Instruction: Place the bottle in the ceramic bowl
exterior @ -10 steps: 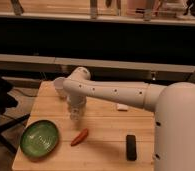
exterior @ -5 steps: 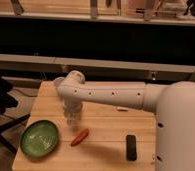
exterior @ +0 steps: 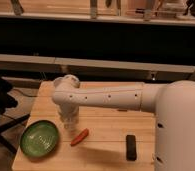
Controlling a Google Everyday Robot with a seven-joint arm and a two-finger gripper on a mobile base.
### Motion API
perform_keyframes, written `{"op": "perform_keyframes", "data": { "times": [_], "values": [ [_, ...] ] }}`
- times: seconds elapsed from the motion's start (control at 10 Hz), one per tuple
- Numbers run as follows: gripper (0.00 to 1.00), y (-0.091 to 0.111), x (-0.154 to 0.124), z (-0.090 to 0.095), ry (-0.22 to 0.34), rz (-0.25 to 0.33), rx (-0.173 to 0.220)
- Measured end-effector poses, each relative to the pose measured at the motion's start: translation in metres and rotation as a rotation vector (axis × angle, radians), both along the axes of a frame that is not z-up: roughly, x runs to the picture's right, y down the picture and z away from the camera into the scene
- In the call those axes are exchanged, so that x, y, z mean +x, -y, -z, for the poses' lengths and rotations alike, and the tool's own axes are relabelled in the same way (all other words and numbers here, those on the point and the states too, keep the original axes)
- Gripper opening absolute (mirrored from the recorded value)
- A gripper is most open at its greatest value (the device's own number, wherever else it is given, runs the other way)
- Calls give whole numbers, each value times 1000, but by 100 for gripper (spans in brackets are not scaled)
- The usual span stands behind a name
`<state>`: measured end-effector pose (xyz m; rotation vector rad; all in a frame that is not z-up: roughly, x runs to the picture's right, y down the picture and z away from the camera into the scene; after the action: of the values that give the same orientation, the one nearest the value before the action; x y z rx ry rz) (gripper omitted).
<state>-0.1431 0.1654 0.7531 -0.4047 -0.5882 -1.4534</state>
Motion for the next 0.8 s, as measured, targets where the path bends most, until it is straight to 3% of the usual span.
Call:
{"op": "perform_keyframes", "data": {
  "times": [0.8],
  "values": [
    [2, -20, -32, 12, 69, 109, 14]
  ]
}}
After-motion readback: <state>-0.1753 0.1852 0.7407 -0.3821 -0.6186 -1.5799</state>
